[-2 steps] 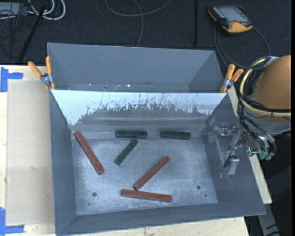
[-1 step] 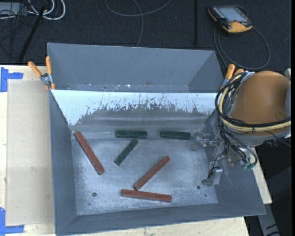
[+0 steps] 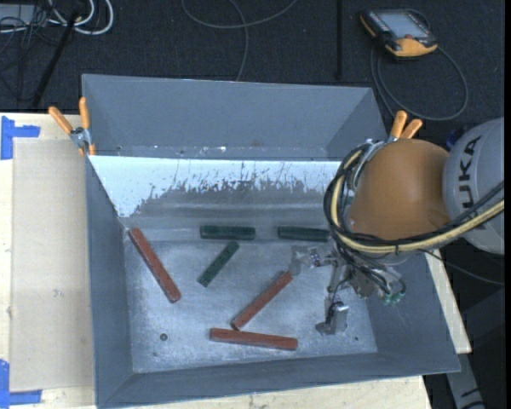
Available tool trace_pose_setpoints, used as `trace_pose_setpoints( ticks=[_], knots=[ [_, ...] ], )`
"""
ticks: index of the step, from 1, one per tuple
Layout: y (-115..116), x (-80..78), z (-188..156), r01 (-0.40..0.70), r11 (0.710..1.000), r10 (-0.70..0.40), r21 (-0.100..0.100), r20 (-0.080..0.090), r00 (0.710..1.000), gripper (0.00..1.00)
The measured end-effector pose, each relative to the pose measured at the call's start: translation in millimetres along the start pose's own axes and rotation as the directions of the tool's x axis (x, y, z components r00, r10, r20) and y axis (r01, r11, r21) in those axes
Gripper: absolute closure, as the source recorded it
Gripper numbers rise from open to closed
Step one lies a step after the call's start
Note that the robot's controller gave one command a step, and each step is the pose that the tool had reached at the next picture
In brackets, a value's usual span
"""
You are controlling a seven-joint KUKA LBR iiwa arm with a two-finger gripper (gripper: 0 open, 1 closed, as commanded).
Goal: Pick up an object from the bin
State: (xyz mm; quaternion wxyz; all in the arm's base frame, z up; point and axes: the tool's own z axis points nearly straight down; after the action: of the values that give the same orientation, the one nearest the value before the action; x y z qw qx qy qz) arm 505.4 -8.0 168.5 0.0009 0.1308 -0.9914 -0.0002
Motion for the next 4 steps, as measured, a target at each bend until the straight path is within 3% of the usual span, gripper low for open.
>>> trace_pose_setpoints(
  ticks=[1, 2, 3, 4],
  knots=[
    [18, 13.6, 55, 0.085, 0.996, -0.085, -0.001, 0.003, 0.996, 0.00],
    [37, -29.6, 97, 0.115, 0.993, -0.115, 0.001, 0.003, 0.993, 1.00],
    [37, -29.6, 97, 0.115, 0.993, -0.115, 0.001, 0.003, 0.993, 1.00],
    [23, -57.3, 66, 0.181, 0.983, -0.181, -0.001, -0.001, 0.983, 1.00]
  ],
)
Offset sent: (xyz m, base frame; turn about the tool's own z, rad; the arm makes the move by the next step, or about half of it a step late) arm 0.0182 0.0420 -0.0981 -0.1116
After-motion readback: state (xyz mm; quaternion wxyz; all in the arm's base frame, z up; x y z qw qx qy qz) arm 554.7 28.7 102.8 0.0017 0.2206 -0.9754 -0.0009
